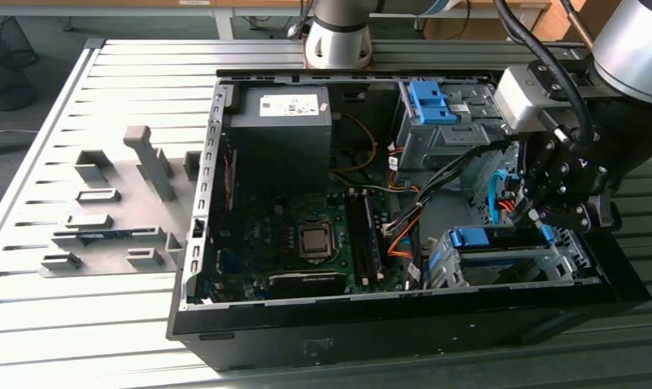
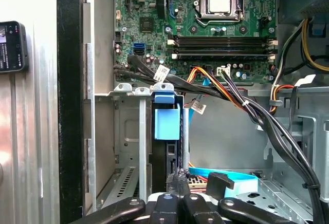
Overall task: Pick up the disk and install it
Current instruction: 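Insert the first disk wire, then insert the second disk wire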
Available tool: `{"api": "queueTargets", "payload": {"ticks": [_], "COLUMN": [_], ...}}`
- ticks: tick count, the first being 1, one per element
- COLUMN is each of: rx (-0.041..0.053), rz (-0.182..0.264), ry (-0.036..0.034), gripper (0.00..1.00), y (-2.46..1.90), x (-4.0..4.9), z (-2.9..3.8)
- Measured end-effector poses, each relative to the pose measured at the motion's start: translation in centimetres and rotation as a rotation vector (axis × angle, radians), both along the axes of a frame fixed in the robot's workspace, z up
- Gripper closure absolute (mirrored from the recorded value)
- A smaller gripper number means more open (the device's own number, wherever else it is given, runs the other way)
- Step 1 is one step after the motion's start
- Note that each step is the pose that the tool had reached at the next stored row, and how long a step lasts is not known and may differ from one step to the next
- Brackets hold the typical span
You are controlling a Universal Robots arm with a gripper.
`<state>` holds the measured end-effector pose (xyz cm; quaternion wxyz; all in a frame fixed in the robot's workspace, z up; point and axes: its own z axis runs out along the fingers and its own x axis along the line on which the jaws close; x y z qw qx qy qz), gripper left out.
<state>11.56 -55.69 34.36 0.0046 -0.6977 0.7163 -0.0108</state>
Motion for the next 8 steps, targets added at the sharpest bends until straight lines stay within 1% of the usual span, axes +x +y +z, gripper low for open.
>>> {"api": "queueTargets", "payload": {"ticks": [8], "rx": [0.0001], "rz": [0.000], "ry": [0.0000], "gripper": [0.89], "y": [0.00], "x": [0.00], "z": [0.00]}}
